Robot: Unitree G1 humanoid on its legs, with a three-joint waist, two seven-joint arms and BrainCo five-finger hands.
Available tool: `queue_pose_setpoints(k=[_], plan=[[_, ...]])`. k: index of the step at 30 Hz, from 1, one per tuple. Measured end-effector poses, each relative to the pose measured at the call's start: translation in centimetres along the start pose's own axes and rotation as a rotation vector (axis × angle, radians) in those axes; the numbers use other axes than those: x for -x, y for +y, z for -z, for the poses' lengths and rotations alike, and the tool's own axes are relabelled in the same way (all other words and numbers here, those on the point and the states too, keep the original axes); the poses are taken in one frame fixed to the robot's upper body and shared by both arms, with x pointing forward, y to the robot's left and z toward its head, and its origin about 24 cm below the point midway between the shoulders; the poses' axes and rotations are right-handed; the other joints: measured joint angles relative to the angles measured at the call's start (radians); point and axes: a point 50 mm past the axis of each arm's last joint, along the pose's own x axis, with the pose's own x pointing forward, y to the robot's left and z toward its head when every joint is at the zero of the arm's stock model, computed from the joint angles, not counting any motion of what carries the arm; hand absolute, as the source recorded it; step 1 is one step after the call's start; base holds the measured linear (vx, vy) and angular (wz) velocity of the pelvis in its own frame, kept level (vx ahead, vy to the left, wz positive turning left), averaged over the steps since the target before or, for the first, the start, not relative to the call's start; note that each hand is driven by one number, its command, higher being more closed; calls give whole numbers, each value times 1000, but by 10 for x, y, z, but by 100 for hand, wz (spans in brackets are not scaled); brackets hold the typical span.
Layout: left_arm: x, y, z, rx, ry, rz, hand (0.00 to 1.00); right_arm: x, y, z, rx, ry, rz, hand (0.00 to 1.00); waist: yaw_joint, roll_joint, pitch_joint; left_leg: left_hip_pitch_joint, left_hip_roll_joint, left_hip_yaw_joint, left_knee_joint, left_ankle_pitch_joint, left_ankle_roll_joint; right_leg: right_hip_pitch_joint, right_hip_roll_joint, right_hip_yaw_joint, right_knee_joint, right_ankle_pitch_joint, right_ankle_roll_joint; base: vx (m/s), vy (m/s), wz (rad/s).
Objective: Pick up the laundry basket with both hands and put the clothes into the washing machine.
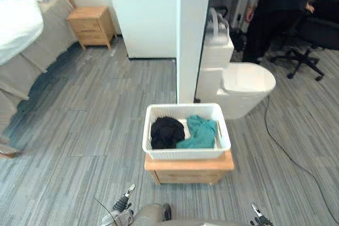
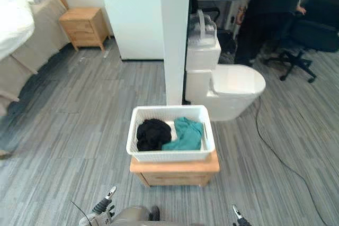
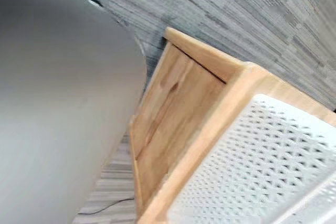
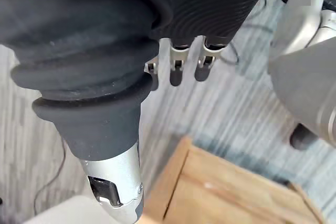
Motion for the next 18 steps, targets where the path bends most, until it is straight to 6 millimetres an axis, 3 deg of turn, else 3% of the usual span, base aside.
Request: queue_pose_setpoints(k=[1,2,3,5,6,7,8,9,12,16,18], plan=[[0,-1,0,-19,5,5,0,1,-3,4,-5,6,5,0,-4,11,12,52,0,-7,-23,-7,10,-10,-16,-35,35,-12,-23,483,-7,6],[-1,-6,1,-63,22,27,0,3,-11,8,-18,5,15,0,-5,41,18,147,19,-46,-96,-58,36,-63,-40,-108,51,-74,-133,350,-100,-20],[-3,-13,-4,-88,18,45,0,4,-11,11,-23,6,11,0,-6,62,32,210,43,-56,-167,-82,-10,-130,-38,-146,-82,-133,-183,263,-128,-18],[-5,-13,-7,-65,23,40,0,6,-16,24,-32,34,24,0,-42,67,19,220,57,-77,-173,-103,-35,-143,-11,-136,-467,-99,-148,190,-215,40],[-7,-18,-14,-46,-6,52,0,13,-32,40,-48,69,68,0,-53,29,30,233,43,-113,-159,-127,-56,-145,-30,-117,-564,-19,-120,325,-348,82],[-5,-26,-3,-13,3,72,0,18,-46,45,-46,78,107,0,-51,53,-3,225,84,-126,-167,-134,-80,-126,10,-120,-616,-20,-120,313,-299,54],[-4,-28,0,6,7,75,0,18,-47,45,-42,77,111,0,-49,64,-11,216,98,-122,-174,-134,-88,-126,25,-126,-643,-26,-124,651,-416,62],[3,-9,22,95,55,8,0,16,-42,44,-19,73,99,0,-51,69,-12,229,154,-132,-172,-91,-155,-7,89,-206,-794,10,-180,593,-321,65],[5,-1,26,96,65,-12,0,11,-31,30,55,54,63,0,-37,51,-35,246,156,-137,-162,-83,-167,50,91,-224,-847,15,-187,283,-133,35],[7,3,31,139,74,-30,0,6,-16,15,37,19,31,0,-28,60,-47,212,145,-147,-166,-82,-169,73,87,-263,-924,41,-166,74,-1,26],[8,11,30,159,65,-56,0,4,-14,-9,21,-43,32,0,-29,70,-51,181,136,-153,-161,-82,-169,70,86,-284,-956,54,-161,36,6,29]])
